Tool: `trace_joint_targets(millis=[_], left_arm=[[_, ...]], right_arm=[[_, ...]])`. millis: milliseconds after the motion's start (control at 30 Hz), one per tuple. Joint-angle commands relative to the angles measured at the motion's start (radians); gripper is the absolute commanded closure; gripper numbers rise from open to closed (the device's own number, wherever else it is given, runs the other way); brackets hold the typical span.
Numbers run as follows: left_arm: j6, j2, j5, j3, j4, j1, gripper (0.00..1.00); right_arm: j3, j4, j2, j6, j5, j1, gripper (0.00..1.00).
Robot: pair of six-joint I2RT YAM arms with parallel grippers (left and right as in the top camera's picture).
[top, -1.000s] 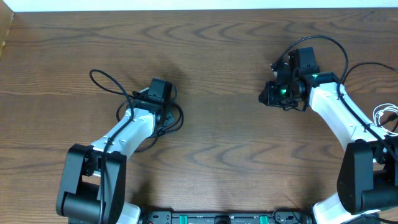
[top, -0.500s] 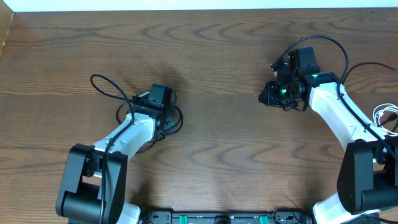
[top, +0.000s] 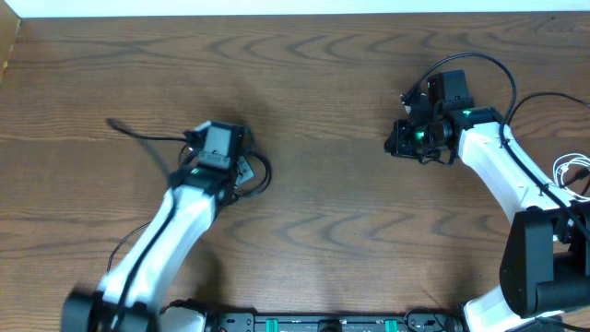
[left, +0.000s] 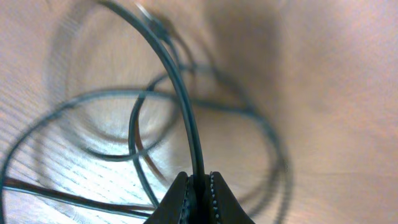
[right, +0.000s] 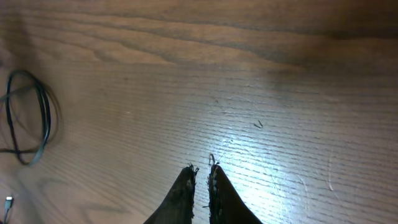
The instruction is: Untangle cables
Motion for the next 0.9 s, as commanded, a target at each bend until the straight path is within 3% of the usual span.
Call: trace_joint_targets(millis=[0, 167, 267, 400, 633, 767, 867], left_arm=[[0.015, -0.183, -0.012, 0.026, -0.003, 0.002, 0.92], [-0.044, -0.452, -0.003, 0.026, -0.003, 0.002, 0.92], [-0.089, -0.555, 0.046, 0.026, -0.002, 0.002, 0.92], [-0.123, -0.633, 0.120, 0.026, -0.002, 0.002, 0.92], [-0.193, -0.609, 0.172, 0.025, -0.021, 0.002, 0.92], [-0.272, -0.508, 0.201, 0.025, -0.066, 0.002, 0.92], [-0.272, -0.430, 0.308, 0.025, -0.063, 0.002, 0.92]], right_arm=[[-0.006, 0.002, 0.005, -0.001, -0.027, 0.004, 0.91], [-0.006, 0.002, 0.005, 0.000, -0.034, 0.004, 0.87], [-0.006, 0.003, 0.005, -0.023, -0.113, 0.004, 0.80], [-0.006, 0.018, 0.005, -0.158, -0.335, 0.004, 0.63], [-0.006, 0.008, 0.005, -0.381, -0.656, 0.013, 0.37], [-0.006, 0.018, 0.005, -0.395, -0.657, 0.051, 0.25], [-0.006, 0.029, 0.005, -0.395, -0.603, 0.075, 0.22]])
